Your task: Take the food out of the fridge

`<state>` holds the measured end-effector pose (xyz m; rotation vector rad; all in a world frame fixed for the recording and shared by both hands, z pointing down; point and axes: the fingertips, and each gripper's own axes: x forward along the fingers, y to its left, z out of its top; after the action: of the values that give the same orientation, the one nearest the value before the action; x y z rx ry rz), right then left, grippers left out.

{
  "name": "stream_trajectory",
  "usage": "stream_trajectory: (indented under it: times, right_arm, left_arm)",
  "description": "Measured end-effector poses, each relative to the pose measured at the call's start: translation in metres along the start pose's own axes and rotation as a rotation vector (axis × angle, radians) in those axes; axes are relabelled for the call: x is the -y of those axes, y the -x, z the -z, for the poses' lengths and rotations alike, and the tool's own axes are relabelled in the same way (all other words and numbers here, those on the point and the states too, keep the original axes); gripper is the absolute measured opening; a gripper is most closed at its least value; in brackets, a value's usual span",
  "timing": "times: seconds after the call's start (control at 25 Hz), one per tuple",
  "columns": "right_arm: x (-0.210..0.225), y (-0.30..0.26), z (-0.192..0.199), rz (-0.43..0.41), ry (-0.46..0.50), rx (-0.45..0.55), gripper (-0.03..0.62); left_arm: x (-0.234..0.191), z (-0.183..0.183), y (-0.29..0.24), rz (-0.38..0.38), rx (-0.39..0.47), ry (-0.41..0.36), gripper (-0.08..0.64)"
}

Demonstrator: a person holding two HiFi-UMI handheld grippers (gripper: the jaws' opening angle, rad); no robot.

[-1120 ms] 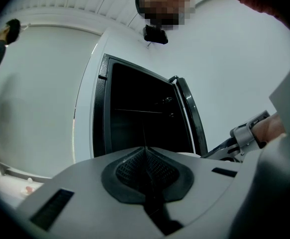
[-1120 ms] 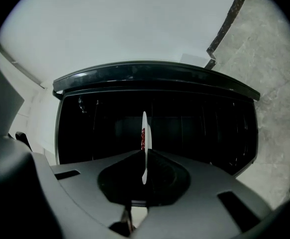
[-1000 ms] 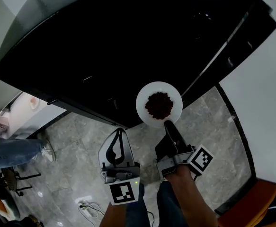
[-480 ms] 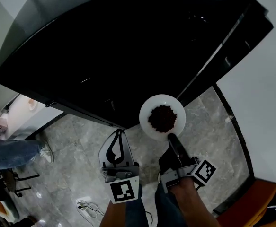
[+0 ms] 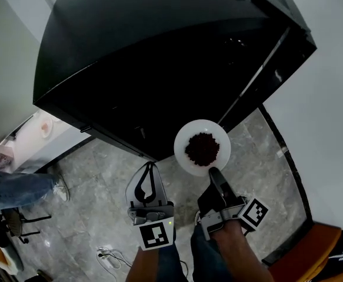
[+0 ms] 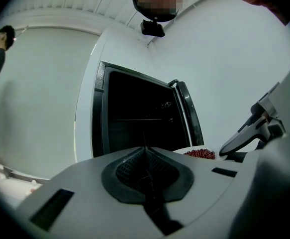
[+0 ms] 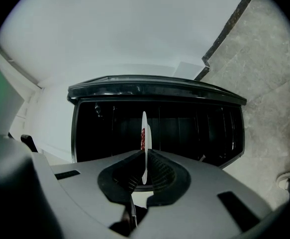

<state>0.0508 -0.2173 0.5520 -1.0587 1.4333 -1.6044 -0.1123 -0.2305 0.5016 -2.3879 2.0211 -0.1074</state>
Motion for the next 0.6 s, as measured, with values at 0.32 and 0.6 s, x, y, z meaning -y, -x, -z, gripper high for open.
stream_trajectory:
  times: [0.32,0.6]
  right_arm:
    - [-0.067,0.015,0.009,-0.032,0.001,-0.026,0.031]
    - [-0.122,0.04,0.026,-0.037,0.004,-0.066,0.031]
  left_arm:
    - [-0.006,-0.049,0.028,-0.029,-0.009,0.032,0.015]
    - [0.001,-0.101,0.061,-0.036,0.005,0.06,0.015]
